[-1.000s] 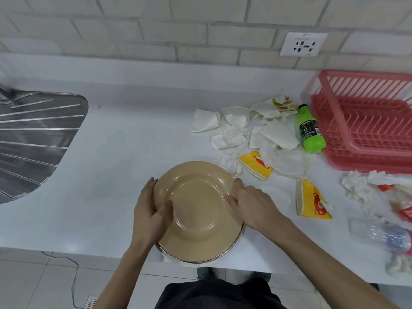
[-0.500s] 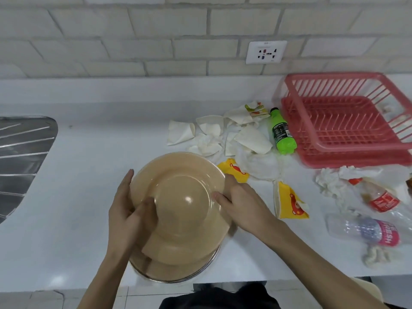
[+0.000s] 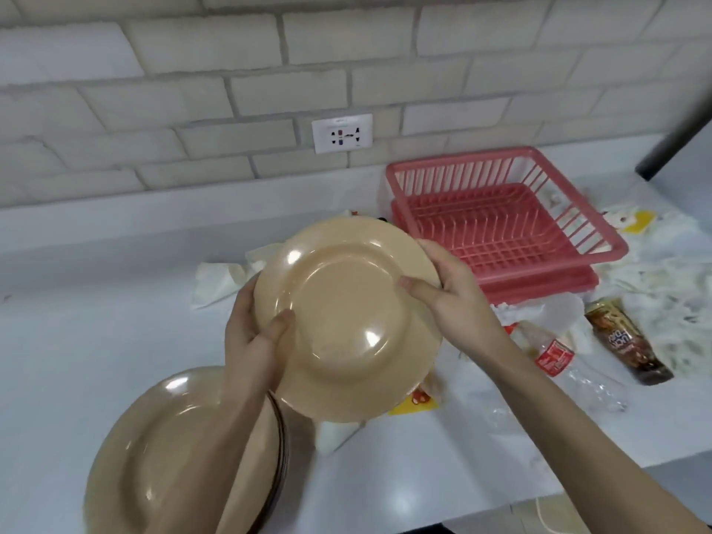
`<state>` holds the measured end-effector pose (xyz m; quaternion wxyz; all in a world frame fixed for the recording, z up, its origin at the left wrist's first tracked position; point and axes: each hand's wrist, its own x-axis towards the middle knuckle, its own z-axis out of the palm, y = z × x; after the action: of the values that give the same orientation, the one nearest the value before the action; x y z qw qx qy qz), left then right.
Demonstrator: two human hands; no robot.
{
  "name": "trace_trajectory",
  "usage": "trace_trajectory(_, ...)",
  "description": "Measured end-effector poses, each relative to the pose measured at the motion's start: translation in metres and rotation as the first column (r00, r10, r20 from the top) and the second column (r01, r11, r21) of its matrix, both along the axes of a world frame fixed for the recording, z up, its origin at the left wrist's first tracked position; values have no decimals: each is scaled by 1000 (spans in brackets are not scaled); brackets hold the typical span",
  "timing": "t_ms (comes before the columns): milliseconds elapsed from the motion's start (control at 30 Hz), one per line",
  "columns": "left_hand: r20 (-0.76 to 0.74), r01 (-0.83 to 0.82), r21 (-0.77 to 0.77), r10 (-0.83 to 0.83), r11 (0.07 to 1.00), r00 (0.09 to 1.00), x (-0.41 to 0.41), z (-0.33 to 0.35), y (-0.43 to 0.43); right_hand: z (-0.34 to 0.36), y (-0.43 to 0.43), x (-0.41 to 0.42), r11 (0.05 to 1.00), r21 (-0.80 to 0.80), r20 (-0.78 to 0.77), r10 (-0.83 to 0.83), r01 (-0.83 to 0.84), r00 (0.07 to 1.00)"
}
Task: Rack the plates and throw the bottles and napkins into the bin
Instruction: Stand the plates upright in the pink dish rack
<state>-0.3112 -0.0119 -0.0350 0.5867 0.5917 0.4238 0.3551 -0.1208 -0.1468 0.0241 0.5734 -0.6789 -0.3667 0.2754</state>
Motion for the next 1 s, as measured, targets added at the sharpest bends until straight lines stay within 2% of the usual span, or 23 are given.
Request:
trace_trajectory(167, 41, 69, 1, -69, 998, 997, 75, -3, -18, 24, -22, 66, 1000, 8, 41, -27, 27, 999)
trace_trajectory(300, 46, 91, 21, -92, 996, 995, 126, -4, -26, 42, -31, 112, 1000, -10, 131, 0, 2, 991)
trace_trajectory(433, 8, 160, 55, -161, 986, 987, 177, -2, -16, 76, -26, 147, 995, -26, 239, 98, -95, 966)
trace_trajectory(600, -98, 172, 185, -156, 967, 983, 227, 3, -7, 96, -7, 183, 998, -52, 430, 45, -25, 902)
trace_trajectory(867, -319, 317, 340, -208, 886, 925, 236, -18, -16, 93, 5, 206, 989, -131, 606, 26, 67, 795)
trace_trajectory(967, -346, 373, 342, -254, 862, 903, 233, -23, -20, 81, 19, 210, 973, -205, 660, 58, 105, 749)
trace_trajectory(1000, -348, 386, 361, -261, 849, 901, 232, -23, -21, 75, 24, 210, 967, -221, 704, 70, 124, 707)
